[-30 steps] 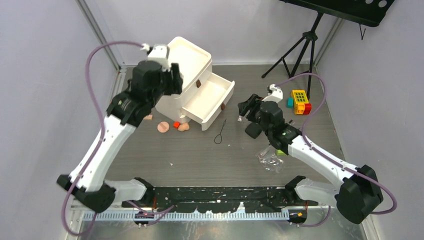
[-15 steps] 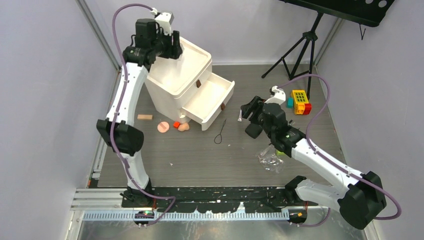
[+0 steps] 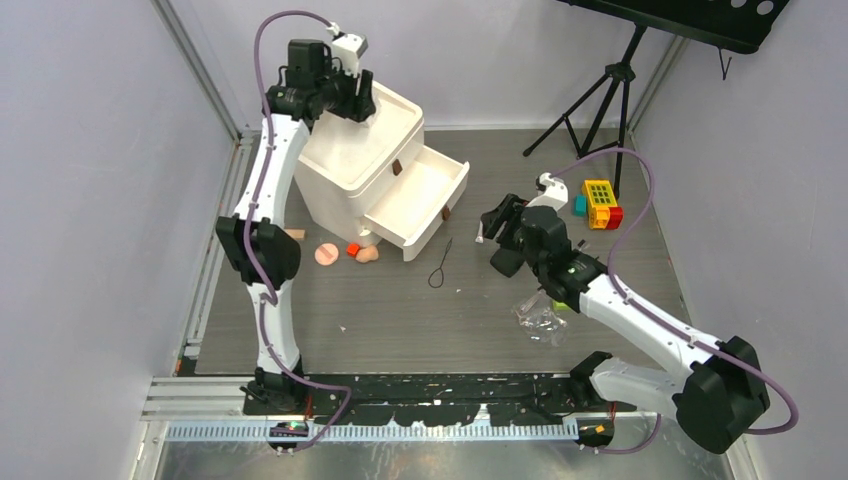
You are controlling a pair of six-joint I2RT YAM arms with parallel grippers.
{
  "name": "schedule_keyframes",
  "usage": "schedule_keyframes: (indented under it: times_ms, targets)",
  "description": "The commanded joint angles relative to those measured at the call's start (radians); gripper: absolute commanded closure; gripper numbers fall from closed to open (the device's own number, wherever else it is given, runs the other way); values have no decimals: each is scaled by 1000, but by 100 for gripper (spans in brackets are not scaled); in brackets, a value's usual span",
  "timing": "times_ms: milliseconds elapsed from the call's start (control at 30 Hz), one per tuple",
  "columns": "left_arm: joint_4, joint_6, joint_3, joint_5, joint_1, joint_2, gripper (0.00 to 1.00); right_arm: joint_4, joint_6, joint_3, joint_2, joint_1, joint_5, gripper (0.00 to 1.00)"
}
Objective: Organize the makeup
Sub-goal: Place the makeup in the storage box.
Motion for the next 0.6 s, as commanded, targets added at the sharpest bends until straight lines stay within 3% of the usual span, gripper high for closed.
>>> schedule_keyframes:
  times_ms: [0, 133, 333, 567]
  targets:
    - [6, 73, 88, 8, 13, 10, 56, 24, -17, 13, 15, -5, 14, 36]
    - [-6, 84, 98, 3, 16, 17, 46, 24, -22, 22, 27, -5, 13, 36]
    - [-3, 80, 96, 11, 16, -4, 20, 24, -24, 32, 40, -6, 2, 36]
    - [-9, 62, 90, 4, 16, -50, 8, -4, -34, 41, 28, -6, 1, 36]
